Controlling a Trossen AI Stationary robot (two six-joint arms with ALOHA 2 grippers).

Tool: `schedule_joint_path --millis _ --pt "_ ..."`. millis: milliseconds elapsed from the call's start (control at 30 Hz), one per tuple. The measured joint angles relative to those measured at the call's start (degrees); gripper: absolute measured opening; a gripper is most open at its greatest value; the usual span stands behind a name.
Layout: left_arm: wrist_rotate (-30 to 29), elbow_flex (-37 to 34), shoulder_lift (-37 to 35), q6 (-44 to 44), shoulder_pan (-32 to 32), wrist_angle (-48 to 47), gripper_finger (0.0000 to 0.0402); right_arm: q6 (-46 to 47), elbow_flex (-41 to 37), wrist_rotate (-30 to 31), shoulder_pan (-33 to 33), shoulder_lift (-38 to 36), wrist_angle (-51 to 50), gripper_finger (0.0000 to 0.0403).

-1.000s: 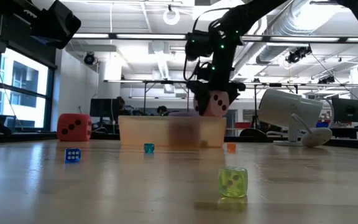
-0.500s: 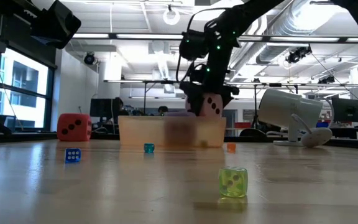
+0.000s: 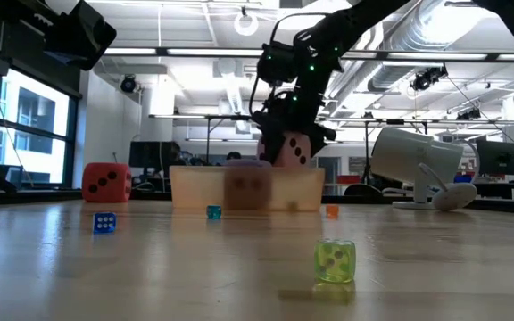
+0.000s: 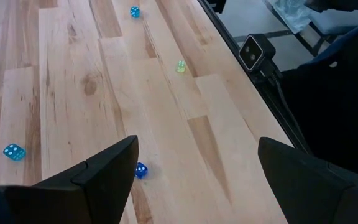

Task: Pick & Place Dice
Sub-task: Put the large light pink die into the orange bin

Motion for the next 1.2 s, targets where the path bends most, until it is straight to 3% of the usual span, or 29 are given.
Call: schedule_joint_path --millis 600,1200 --pt "0.00 0.00 0.00 -0.17 -0.01 -0.10 0.0323 -8.62 0.00 -4.63 0.15 -0.02 -1.88 0.0382" --pt "0.02 -0.02 0.00 -0.15 -0.02 -0.18 0.0323 -9.31 0.00 -5.72 0.87 3.13 -0.20 0.0391"
